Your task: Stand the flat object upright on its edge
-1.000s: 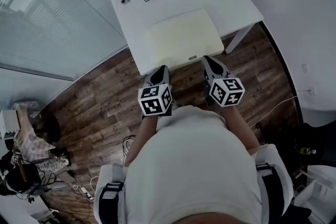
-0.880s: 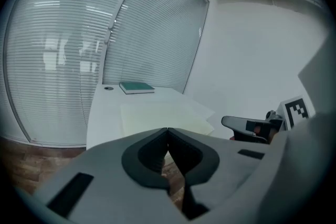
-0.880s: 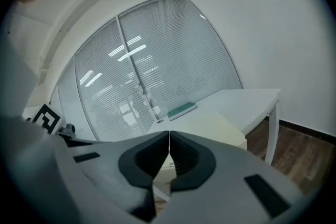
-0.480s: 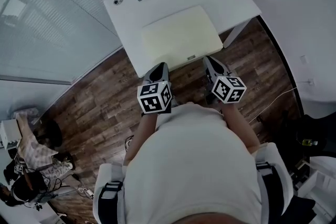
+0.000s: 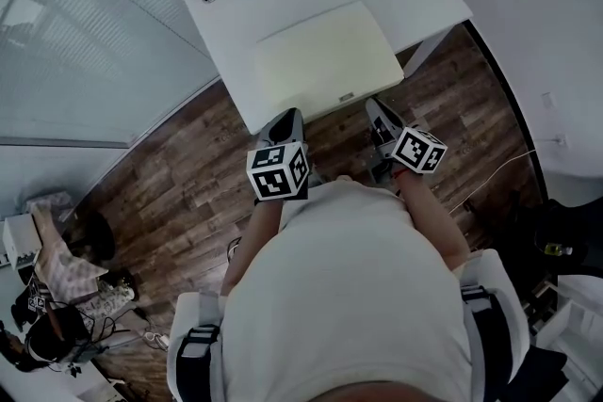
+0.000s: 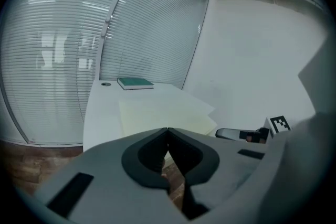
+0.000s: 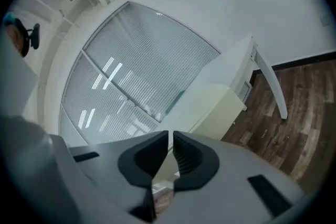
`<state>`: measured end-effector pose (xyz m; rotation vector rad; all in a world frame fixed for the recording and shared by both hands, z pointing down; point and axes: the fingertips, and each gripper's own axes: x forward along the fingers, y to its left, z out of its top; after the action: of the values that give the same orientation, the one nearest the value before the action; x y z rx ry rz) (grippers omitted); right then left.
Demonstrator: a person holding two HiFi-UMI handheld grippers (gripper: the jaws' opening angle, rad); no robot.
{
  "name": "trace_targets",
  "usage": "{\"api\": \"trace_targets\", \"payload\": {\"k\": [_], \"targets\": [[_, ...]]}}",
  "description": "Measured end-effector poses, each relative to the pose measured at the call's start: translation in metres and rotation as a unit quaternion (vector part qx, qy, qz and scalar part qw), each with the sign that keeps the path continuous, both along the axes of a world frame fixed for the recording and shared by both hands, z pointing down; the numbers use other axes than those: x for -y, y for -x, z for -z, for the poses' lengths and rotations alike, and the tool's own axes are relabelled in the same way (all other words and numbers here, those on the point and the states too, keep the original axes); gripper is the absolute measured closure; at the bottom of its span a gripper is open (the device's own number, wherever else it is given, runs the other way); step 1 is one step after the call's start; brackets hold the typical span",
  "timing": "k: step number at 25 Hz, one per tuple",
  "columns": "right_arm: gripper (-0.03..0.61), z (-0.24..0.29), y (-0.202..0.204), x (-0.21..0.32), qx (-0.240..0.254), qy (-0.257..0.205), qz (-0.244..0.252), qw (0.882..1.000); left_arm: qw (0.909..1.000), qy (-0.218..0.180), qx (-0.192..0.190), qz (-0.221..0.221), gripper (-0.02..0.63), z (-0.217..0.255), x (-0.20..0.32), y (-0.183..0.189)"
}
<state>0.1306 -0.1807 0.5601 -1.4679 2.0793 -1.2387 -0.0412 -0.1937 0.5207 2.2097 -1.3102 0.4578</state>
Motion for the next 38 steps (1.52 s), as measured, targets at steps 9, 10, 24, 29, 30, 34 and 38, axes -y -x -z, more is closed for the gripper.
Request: {"api": "trace_targets", "payload": {"k": [9, 10, 24, 29, 30, 34, 38], "targets": [[0.382, -0.022, 0.001, 0.003, 0.143, 0.025, -0.018, 0.989, 0.9999, 0.006, 0.003, 0.009, 0.594, -0.005, -0.006, 0.013], [0.346, -0.024, 0.002, 0.004, 0.163, 0.026, -0.020, 0.986, 0.9999, 0.007, 0.004, 0.010, 0.594, -0.006, -0.006, 0.014], [0.167, -0.050, -0.001, 0.032, 0.277, 0.033, -0.072, 0.958, 0.9997, 0.010, 0.009, 0.019, 0.594, -0.008, 0.002, 0.031], [0.153, -0.053, 0.004, 0.048, 0.279, 0.032, -0.080, 0.956, 0.9996, 0.009, 0.010, 0.025, 0.594, -0.007, 0.008, 0.036], [0.153, -0.054, 0.004, 0.051, 0.279, 0.033, -0.083, 0.956, 0.9996, 0.009, 0.011, 0.026, 0.594, -0.007, 0.009, 0.037], [0.153, -0.058, 0.006, 0.061, 0.285, 0.036, -0.092, 0.953, 0.9994, 0.010, 0.011, 0.030, 0.594, -0.007, 0.011, 0.041], [0.153, -0.056, 0.009, 0.069, 0.277, 0.038, -0.093, 0.955, 0.9993, 0.010, 0.011, 0.035, 0.594, -0.008, 0.013, 0.045]]}}
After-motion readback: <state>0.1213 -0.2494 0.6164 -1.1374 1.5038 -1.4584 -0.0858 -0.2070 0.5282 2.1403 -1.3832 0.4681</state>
